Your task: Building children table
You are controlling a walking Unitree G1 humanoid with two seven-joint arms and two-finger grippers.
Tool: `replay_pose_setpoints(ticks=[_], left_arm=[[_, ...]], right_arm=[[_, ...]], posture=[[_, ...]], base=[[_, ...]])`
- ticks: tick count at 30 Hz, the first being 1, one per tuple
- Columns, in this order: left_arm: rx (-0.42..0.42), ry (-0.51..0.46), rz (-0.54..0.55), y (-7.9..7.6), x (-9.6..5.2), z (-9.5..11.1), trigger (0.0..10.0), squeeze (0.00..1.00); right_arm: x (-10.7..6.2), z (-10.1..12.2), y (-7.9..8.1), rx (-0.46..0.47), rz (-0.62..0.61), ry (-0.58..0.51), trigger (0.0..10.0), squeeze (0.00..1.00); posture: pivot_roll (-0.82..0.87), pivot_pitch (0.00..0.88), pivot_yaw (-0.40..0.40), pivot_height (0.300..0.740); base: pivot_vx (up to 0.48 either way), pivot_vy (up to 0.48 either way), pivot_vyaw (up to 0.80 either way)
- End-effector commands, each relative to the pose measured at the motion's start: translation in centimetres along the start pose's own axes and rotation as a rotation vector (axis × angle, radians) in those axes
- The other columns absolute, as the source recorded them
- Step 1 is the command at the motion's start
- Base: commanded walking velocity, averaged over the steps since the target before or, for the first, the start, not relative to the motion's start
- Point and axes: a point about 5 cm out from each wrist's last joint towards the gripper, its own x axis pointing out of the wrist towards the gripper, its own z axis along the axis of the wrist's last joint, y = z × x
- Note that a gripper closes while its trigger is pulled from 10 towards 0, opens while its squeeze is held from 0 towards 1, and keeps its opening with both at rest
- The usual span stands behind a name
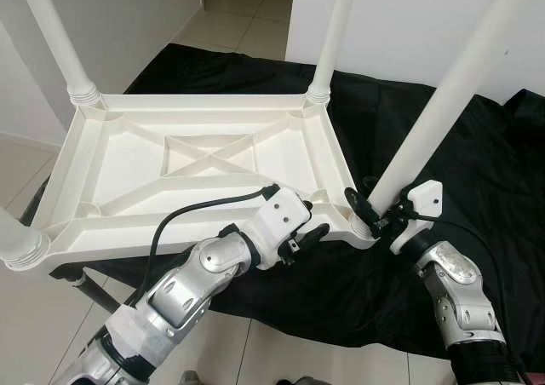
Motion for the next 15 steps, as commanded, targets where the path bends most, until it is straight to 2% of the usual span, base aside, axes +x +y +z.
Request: replay_pose_setpoints(ticks=[1, 3, 4, 5, 10, 15], left_arm=[[0.008, -0.007, -0.266, -1.59, -0.03, 0.06, 10.0, 0.0], [0.008, -0.008, -0.265, -1.63, 0.02, 0.07, 10.0, 0.0], [0.006, -0.009, -0.265, -1.66, 0.05, 0.08, 10.0, 0.0], [0.006, -0.01, -0.265, -1.7, 0.05, 0.09, 10.0, 0.0], [0.006, -0.01, -0.266, -1.79, 0.09, 0.04, 10.0, 0.0], [0.005, -0.01, -0.266, -1.86, 0.09, 0.0, 10.0, 0.0]], right_arm=[[-0.51, -0.77, -0.02, 0.006, 0.018, 0.033, 0.0, 0.0], [-0.63, -0.85, -0.06, 0.009, 0.014, 0.037, 0.0, 0.0], [-0.73, -0.92, -0.09, 0.019, 0.005, 0.041, 3.7, 0.0], [-0.82, -0.94, -0.1, 0.031, -0.005, 0.041, 10.0, 0.0], [-0.78, -0.75, 0.24, 0.084, -0.061, 0.038, 10.0, 0.0], [-0.73, -1.01, 0.23, 0.057, -0.117, 0.073, 10.0, 0.0]], posture=[[-0.01, 0.087, -0.057, 0.74], [-0.01, 0.085, -0.058, 0.74], [-0.01, 0.085, -0.058, 0.74], [-0.02, 0.083, -0.06, 0.74], [-0.02, 0.081, -0.064, 0.74], [-0.02, 0.081, -0.071, 0.74]], base=[[0.0, 0.0, 0.0], [0.0, 0.0, 0.0], [0.0, 0.0, 0.0], [0.0, 0.0, 0.0], [0.0, 0.0, 0.0], [0.0, 0.0, 0.0]])
